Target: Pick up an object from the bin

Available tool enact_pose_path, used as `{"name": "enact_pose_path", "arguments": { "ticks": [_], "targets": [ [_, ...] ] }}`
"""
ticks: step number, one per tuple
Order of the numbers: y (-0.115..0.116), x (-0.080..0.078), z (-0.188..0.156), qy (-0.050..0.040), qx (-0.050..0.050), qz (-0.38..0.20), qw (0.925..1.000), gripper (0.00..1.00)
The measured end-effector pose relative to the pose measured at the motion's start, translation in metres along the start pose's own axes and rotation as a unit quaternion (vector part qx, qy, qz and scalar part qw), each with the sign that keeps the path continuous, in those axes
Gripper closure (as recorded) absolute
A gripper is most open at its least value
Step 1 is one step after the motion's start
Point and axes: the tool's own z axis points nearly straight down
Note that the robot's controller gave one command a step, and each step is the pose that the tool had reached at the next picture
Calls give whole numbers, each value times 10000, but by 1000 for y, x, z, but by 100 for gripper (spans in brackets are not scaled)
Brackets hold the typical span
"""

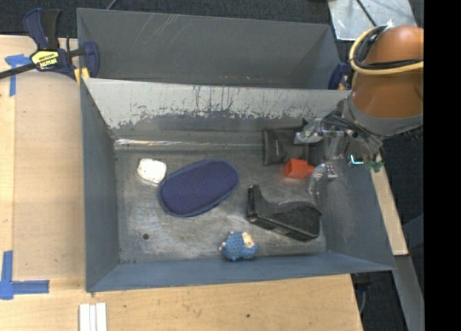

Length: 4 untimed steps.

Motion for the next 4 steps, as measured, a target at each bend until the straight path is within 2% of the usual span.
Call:
{"name": "enact_pose_path", "arguments": {
  "ticks": [1,2,3,4],
  "targets": [
    [-13,-39,99,-42,3,510,9987,0],
    [-9,-39,80,-56,1,1174,9931,0],
    [-18,-39,80,-62,3,1425,9898,0],
    [-8,-39,108,-8,-8,2769,9609,0]
  ]
}}
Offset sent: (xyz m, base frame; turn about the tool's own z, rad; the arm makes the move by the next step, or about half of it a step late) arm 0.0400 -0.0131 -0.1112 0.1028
